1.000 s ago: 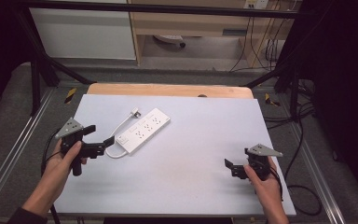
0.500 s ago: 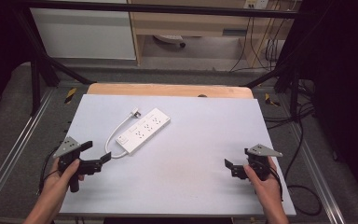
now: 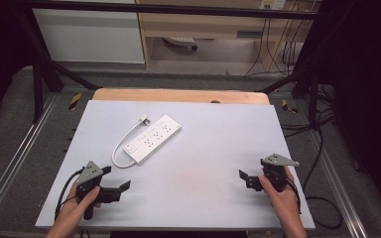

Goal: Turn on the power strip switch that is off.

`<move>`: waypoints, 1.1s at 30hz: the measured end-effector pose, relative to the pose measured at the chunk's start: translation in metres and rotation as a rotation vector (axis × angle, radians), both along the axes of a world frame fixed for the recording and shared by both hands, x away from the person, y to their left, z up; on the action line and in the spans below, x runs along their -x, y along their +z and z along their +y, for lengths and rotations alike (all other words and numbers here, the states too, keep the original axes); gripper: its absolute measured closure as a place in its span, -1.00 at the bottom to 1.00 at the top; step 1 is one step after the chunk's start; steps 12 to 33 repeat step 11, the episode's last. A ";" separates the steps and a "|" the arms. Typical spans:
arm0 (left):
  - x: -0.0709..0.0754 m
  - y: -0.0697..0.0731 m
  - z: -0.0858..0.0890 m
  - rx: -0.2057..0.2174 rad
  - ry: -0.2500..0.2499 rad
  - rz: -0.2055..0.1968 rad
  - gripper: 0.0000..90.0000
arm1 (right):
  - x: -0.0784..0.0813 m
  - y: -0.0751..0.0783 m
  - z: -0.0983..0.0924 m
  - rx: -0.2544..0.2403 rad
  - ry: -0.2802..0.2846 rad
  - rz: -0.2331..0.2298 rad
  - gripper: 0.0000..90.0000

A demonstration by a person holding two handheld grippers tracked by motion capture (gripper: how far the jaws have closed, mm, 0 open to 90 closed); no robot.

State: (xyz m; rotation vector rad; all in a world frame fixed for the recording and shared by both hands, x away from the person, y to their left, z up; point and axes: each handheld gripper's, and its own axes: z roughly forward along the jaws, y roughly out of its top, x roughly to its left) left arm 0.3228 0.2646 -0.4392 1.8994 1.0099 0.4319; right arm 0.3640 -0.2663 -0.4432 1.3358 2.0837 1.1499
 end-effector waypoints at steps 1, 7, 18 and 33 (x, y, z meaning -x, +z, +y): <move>0.002 -0.002 0.001 -0.006 0.011 0.000 -0.84 | -0.001 -0.002 0.000 0.010 -0.003 0.013 -0.94; 0.005 -0.002 0.015 0.001 0.077 -0.011 -0.82 | -0.006 -0.010 -0.004 0.065 -0.076 0.051 -0.93; 0.002 -0.001 0.016 0.013 0.094 -0.015 -0.81 | -0.009 -0.021 0.000 0.117 -0.107 0.113 -0.99; 0.002 -0.001 0.016 0.013 0.094 -0.015 -0.81 | -0.009 -0.021 0.000 0.117 -0.107 0.113 -0.99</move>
